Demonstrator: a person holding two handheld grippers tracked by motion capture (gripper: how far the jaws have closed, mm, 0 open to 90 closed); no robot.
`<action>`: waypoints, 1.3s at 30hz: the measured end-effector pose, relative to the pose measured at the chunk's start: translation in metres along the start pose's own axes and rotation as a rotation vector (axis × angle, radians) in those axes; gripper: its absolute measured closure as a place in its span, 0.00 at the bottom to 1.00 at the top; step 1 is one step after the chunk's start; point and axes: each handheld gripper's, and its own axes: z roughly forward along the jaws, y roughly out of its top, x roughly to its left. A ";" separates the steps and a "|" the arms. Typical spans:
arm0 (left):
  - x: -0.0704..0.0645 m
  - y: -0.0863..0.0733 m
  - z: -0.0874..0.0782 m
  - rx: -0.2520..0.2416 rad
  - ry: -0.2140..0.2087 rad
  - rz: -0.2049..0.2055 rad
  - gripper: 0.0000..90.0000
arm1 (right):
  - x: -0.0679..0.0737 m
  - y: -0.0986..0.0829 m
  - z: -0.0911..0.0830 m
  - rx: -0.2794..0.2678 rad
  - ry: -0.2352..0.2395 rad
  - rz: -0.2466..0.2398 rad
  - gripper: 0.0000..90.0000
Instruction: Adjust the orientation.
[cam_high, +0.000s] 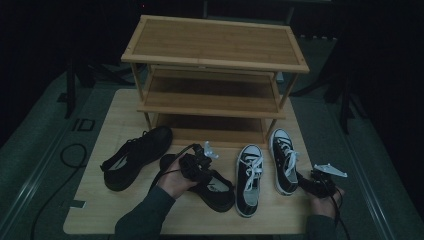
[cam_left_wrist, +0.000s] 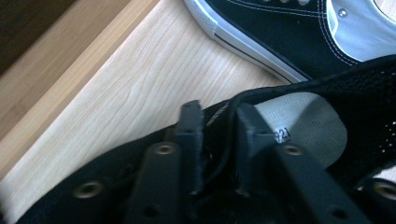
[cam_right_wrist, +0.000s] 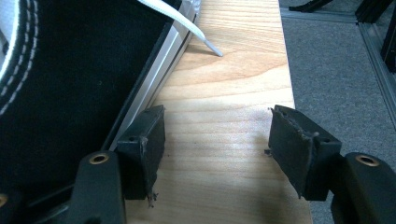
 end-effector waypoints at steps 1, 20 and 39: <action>0.000 -0.002 -0.001 -0.004 0.007 -0.013 0.72 | 0.000 0.000 0.000 0.000 0.000 0.000 0.40; -0.001 -0.033 -0.034 -0.024 0.075 -0.183 0.42 | 0.000 0.000 0.000 0.000 0.000 0.000 0.40; 0.004 -0.036 -0.027 0.002 -0.036 -0.309 0.70 | 0.000 0.000 0.000 0.000 0.000 0.000 0.40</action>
